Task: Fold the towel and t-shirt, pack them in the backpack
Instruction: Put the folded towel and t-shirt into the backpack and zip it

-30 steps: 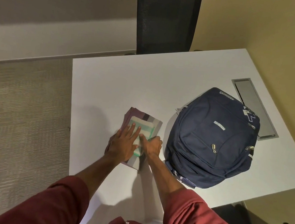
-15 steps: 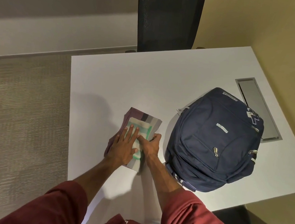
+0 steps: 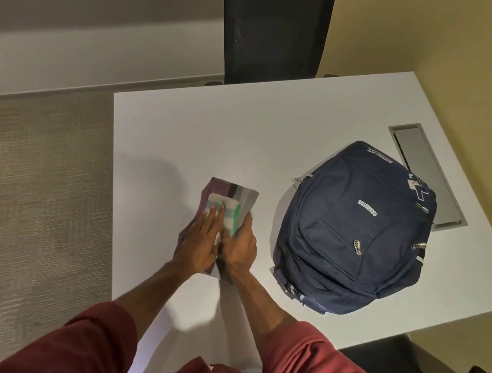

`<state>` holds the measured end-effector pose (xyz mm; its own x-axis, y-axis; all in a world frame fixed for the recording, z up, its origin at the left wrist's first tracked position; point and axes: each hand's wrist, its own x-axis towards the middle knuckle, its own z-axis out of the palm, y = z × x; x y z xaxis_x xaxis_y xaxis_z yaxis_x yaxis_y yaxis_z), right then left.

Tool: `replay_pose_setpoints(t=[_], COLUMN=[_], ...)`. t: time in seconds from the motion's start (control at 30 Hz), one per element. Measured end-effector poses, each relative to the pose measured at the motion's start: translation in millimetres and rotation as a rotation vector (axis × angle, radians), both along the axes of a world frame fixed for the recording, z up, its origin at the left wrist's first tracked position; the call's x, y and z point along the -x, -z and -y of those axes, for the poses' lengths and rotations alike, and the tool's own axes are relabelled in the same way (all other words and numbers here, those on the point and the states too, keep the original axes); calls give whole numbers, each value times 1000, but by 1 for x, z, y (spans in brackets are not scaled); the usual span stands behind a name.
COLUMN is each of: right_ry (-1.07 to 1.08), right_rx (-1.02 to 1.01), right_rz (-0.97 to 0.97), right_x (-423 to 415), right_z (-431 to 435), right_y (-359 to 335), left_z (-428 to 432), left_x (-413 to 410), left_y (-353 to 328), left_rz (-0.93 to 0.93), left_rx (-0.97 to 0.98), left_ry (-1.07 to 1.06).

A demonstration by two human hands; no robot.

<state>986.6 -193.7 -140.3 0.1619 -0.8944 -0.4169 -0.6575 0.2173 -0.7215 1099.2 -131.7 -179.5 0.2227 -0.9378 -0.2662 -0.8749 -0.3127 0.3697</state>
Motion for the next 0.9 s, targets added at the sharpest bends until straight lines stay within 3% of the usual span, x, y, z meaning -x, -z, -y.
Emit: replay_pose_setpoints(t=[0.2, 0.43, 0.57, 0.77, 0.83, 0.9], right_ry=[-91, -167, -181, -160, -160, -166], right_rx=[139, 230, 298, 385, 405, 420], right_rz=[-35, -57, -58, -96, -119, -118], right_x=[3, 30, 57, 102, 115, 129], right_z=[-6, -23, -37, -61, -68, -74], right_y=[-42, -65, -74, -94, -96, -97], left_z=[-18, -4, 35, 102, 125, 145], left_x=[5, -5, -2, 43, 66, 91], left_y=[-47, -84, -124, -175, -172, -162], left_rz=[-377, -288, -250, -195, -167, -56], left_rx=[227, 579, 704, 646, 569, 339], left_ry=[-272, -374, -193, 162, 363, 571])
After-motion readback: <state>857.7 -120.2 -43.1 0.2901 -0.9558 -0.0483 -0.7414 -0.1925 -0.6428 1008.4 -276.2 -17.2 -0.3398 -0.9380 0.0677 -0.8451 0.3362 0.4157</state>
